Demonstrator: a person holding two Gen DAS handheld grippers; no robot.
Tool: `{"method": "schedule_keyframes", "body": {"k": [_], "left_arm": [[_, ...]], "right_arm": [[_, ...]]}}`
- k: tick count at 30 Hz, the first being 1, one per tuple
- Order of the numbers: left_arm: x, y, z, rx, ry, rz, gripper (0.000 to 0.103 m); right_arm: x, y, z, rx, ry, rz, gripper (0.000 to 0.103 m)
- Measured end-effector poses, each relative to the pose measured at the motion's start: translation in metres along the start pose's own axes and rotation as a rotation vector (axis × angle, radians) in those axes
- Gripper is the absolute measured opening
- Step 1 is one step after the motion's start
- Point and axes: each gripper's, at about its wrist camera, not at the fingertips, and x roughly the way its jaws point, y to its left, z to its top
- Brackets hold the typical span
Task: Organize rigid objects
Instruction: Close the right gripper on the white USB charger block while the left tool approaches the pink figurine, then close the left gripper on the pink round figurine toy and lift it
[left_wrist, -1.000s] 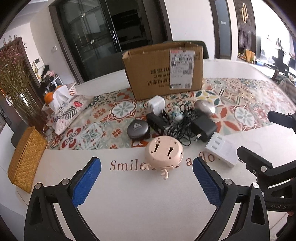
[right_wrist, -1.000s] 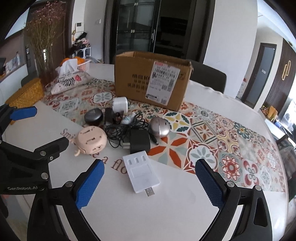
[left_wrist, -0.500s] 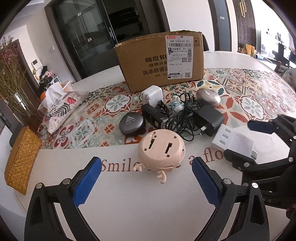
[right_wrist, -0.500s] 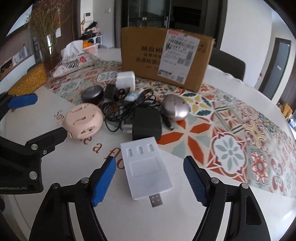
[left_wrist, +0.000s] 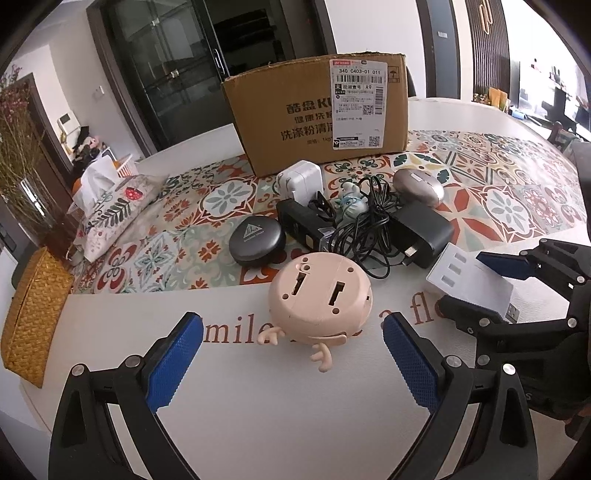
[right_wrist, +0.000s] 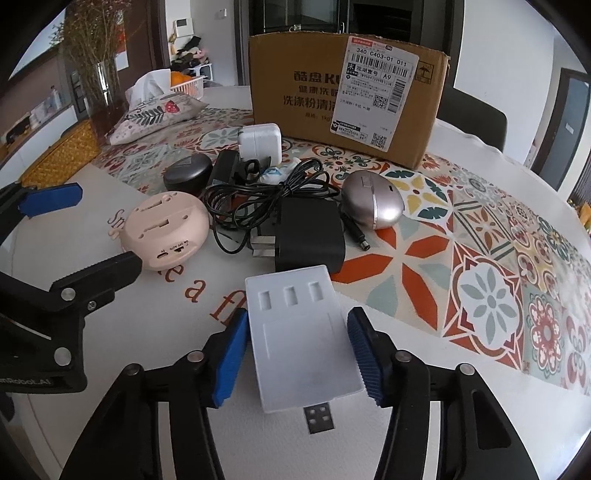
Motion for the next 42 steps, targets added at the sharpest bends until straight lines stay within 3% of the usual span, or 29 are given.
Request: {"method": "schedule_keyframes", "body": {"k": [10,20,28,31,34,42], "left_arm": [[0.006,0.003,0.006,0.006,0.001,-0.062,0.099],[0.031,-0.003,0.017,0.072,0.030,-0.104,0.099],[0.051,-0.007,0.020,0.081,0.065,-0.142,0.091],[0.057,-0.008,0.019,0.074,0.091,-0.169,0.079],[0.058,-0.007,0.019,0.067,0.087,-0.175,0.074],[0.048,-0.002,0.017,0.051,0.082,-0.208,0.074]], "right_arm": [[-0.005,0.000,0.000,0.088,0.026,-0.009,0.050],[-0.017,-0.012,0.002,0.215,0.034,-0.105,0.050],[-0.010,-0.015,0.006,0.249,0.043,-0.115,0.050],[-0.009,-0.015,0.007,0.258,0.045,-0.109,0.050],[-0.008,-0.015,0.008,0.264,0.048,-0.110,0.050],[-0.013,-0.013,0.011,0.268,0.039,-0.112,0.050]]}}
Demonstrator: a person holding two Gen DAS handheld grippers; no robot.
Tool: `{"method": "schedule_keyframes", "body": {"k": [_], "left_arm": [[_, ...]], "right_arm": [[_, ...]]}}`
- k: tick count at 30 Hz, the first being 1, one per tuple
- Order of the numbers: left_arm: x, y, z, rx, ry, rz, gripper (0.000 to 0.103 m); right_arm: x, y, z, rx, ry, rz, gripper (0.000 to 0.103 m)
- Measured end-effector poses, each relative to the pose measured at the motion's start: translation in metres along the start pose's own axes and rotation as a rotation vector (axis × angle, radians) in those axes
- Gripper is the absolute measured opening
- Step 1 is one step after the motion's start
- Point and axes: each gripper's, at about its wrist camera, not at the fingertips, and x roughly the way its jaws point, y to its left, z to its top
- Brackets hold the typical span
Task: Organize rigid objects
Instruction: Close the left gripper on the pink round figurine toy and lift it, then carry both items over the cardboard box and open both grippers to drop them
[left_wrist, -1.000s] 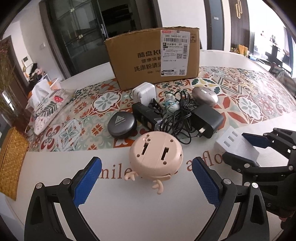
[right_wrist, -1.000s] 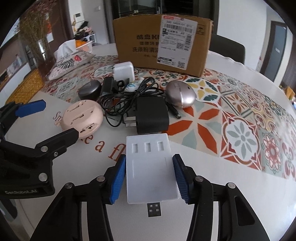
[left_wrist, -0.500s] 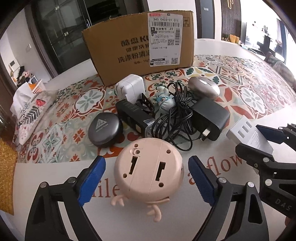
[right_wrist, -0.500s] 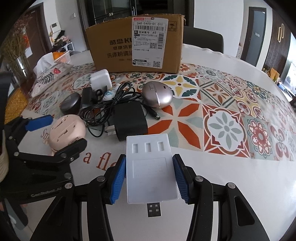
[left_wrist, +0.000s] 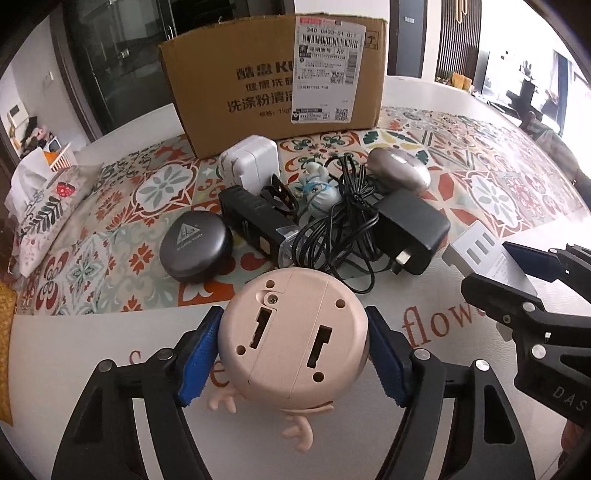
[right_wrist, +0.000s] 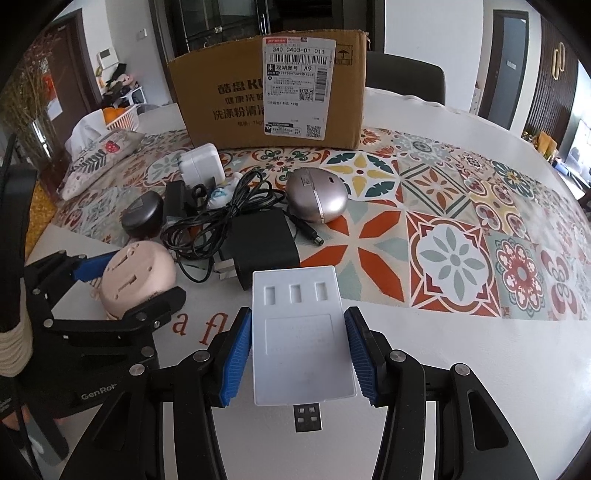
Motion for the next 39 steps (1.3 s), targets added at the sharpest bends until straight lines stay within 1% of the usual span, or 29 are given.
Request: {"method": "schedule_keyframes", "body": {"k": [5,10,25,30,39], "left_arm": [[-0.018,0.004,0.007,-0.006,-0.027,0.017,0.074],[-0.039,0.010,0.021,-0.013,-0.053,0.032,0.074],[-0.107,0.036,0.063,-0.023,-0.162,0.072,0.074],[-0.123,0.045,0.078,-0.033,-0.193,0.065,0.074],[-0.137,0.061,0.106,-0.034,-0.267,0.100,0.074]], "right_arm": [[-0.012,0.002,0.005,-0.002,-0.018,-0.001,0.050],[-0.030,0.004,0.017,0.002,-0.054,-0.005,0.050],[-0.091,0.022,0.062,0.009,-0.189,-0.009,0.050],[-0.105,0.029,0.074,0.022,-0.223,-0.006,0.050],[-0.121,0.038,0.106,0.015,-0.298,-0.030,0.050]]}}
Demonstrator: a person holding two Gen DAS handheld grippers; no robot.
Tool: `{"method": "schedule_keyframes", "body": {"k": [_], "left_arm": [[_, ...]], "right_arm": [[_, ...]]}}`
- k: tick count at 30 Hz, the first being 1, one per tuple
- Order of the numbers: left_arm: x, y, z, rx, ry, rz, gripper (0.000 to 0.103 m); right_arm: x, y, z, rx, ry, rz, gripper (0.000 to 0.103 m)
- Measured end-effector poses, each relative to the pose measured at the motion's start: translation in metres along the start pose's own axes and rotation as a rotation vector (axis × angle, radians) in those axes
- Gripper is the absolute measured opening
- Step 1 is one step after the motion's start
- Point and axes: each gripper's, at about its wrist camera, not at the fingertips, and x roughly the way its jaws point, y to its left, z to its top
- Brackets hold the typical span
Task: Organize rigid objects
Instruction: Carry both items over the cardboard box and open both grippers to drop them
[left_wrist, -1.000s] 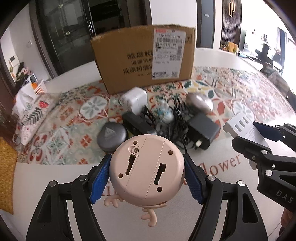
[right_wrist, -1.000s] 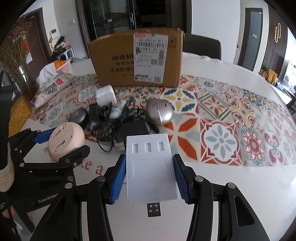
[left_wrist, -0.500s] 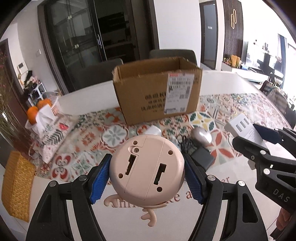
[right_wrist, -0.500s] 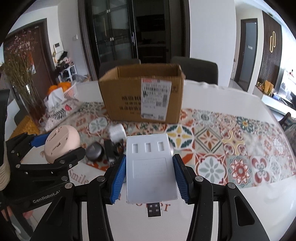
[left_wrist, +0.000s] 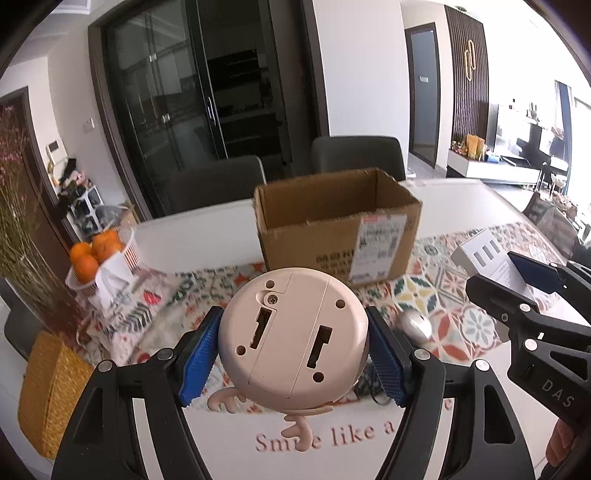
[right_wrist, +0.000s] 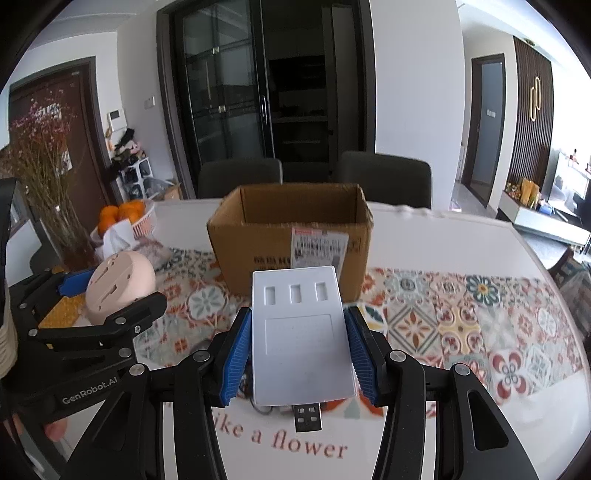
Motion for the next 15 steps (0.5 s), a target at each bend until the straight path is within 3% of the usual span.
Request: {"method": "schedule_keyframes", "body": {"k": [15], "left_arm": [[0.037,0.022,0.059,-0.038,-0.014,-0.070,0.074]], "right_arm": [[0.030,0.001,0.065,-0.028,-0.068,-0.044,0.050]]}}
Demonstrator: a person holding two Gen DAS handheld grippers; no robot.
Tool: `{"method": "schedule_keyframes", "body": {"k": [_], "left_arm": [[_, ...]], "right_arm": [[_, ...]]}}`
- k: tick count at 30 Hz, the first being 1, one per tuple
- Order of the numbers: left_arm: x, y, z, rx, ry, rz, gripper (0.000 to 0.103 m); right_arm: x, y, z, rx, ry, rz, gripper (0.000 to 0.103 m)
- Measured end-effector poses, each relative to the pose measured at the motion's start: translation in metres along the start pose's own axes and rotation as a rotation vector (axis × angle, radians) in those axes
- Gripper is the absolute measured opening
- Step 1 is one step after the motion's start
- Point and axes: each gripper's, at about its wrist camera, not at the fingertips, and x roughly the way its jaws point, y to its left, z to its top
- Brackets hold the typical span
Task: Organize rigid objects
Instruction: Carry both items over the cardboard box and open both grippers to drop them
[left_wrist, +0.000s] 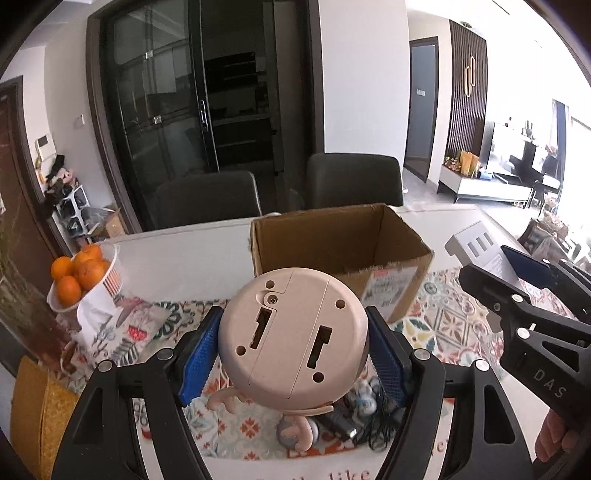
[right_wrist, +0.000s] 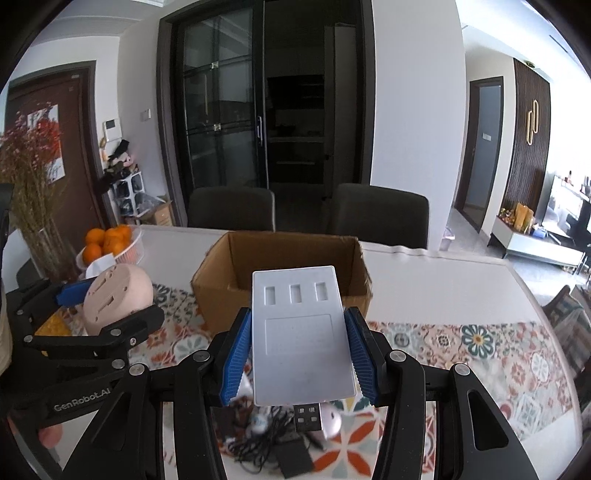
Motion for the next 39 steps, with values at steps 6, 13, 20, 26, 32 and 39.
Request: {"method": "schedule_keyframes", "body": {"k": [6,13,20,26,32,39], "left_arm": [[0.020,-0.001,0.027,0.020,-0.017,-0.004,0.074],[0.046,0.001,0.056,0.038,-0.010,0.011,0.074],[0.080,-0.001,0.074,0.057,0.040,0.003,0.074],[0.115,-0.002,0.084,0.075,0.107,-0.012,0.074],[0.147,-0.001,0.085,0.074,0.167,-0.020,0.074],[0.172,-0.002,0.084,0.059,0.229,-0.037,0.074]], "right_arm": [[0.017,-0.006,0.023,-0.007,-0.011,-0.013,0.050],[0.051,-0.019,0.050,0.013,0.022,-0.002,0.050],[0.099,-0.035,0.064,0.042,0.103,0.030,0.050],[0.139,-0.043,0.071,0.041,0.167,0.050,0.050],[0.166,-0.046,0.072,0.018,0.210,0.031,0.050],[0.189,-0.052,0.067,0.027,0.258,0.048,0.050]]}}
